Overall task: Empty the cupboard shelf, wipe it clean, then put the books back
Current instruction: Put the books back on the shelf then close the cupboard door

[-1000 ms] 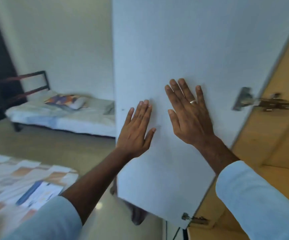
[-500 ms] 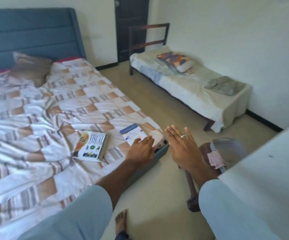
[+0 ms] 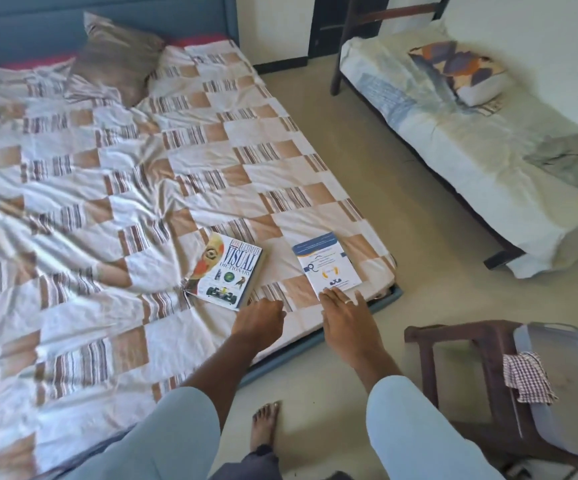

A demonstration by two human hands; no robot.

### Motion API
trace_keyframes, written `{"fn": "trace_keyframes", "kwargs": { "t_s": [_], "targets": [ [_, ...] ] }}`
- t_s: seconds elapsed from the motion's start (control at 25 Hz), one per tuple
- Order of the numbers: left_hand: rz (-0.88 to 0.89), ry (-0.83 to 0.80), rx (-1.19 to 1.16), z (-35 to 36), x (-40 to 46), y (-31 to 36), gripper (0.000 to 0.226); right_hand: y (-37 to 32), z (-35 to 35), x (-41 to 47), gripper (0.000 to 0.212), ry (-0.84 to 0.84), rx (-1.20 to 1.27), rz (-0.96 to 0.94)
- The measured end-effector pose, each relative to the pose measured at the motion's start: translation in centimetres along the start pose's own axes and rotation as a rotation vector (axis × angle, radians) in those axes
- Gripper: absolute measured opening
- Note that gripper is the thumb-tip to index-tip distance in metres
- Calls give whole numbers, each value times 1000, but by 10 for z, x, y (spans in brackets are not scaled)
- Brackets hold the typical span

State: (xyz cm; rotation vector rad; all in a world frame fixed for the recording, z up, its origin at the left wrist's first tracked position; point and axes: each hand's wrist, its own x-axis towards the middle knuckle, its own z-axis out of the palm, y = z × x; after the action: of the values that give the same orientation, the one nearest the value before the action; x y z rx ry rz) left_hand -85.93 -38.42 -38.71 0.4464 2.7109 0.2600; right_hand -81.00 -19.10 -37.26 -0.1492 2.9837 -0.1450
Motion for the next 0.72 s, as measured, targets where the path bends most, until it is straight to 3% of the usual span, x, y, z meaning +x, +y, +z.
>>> {"fn": "trace_keyframes", "kwargs": {
  "t_s": [0.28,0.56,0.72],
  "targets": [
    [-163,-26,-151,25,67,-21,27,-7,50,94,41,-101,34,-124],
    [-447,14,-398,83,115,-96,17,-1,128,175,20,-200,128,-181],
    [-566,24,-424,117,148,-147,39,-9,181,201,29,-249,158,-198]
  ]
}}
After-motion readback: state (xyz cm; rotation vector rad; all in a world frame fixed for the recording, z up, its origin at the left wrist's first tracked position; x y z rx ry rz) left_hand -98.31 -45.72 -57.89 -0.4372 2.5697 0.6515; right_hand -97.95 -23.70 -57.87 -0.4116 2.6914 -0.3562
